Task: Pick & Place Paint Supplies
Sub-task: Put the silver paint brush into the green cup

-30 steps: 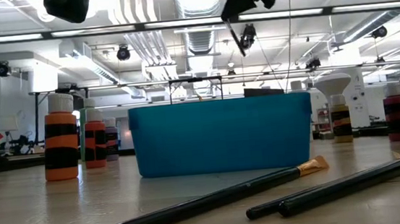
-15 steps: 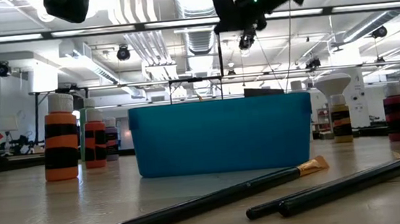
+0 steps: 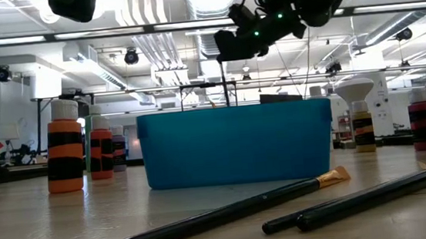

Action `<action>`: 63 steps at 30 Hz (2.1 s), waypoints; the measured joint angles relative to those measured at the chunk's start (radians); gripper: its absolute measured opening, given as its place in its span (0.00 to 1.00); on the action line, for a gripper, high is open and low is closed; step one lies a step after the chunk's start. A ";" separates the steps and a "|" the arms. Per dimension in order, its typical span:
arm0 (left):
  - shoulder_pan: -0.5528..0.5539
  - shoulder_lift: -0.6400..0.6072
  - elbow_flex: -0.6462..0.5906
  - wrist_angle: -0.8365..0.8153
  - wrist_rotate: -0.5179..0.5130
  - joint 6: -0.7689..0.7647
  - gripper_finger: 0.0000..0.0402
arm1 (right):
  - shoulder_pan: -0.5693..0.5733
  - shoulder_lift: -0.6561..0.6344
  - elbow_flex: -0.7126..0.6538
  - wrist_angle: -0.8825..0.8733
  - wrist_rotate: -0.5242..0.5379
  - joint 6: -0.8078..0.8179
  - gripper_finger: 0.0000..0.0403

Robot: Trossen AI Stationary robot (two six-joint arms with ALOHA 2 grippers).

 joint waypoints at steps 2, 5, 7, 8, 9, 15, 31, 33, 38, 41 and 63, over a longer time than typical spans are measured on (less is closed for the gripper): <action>0.000 0.000 0.000 0.000 0.000 -0.001 0.27 | -0.003 0.016 0.034 -0.007 -0.007 -0.001 0.02; 0.000 0.000 -0.001 -0.001 0.000 -0.001 0.27 | -0.005 0.021 0.083 -0.054 -0.027 -0.003 0.02; 0.000 0.000 -0.001 -0.004 0.000 -0.002 0.27 | -0.007 0.021 0.108 -0.087 -0.027 -0.014 0.02; 0.000 0.000 -0.001 -0.009 0.000 -0.002 0.27 | -0.009 0.024 0.117 -0.102 -0.028 -0.015 0.02; 0.000 0.000 -0.001 -0.012 0.000 -0.002 0.27 | -0.013 0.027 0.120 -0.109 -0.030 -0.013 0.02; 0.000 0.000 -0.002 -0.026 0.000 -0.024 0.27 | -0.025 0.082 0.091 -0.090 -0.031 -0.012 0.02; 0.000 0.000 -0.002 -0.031 0.001 -0.025 0.27 | -0.029 0.185 -0.079 0.132 -0.050 0.035 0.02; 0.001 0.000 -0.002 -0.031 0.001 -0.024 0.27 | -0.029 0.196 -0.079 0.138 -0.049 0.029 0.02; 0.004 0.000 -0.002 -0.030 0.001 -0.017 0.27 | -0.028 0.208 -0.079 0.139 -0.050 0.041 0.02; 0.004 0.000 -0.002 -0.028 0.000 -0.008 0.27 | -0.028 0.212 -0.086 0.131 -0.050 0.037 0.02; 0.004 0.000 -0.002 -0.029 0.001 -0.007 0.27 | -0.028 0.208 -0.100 0.132 -0.060 0.033 0.02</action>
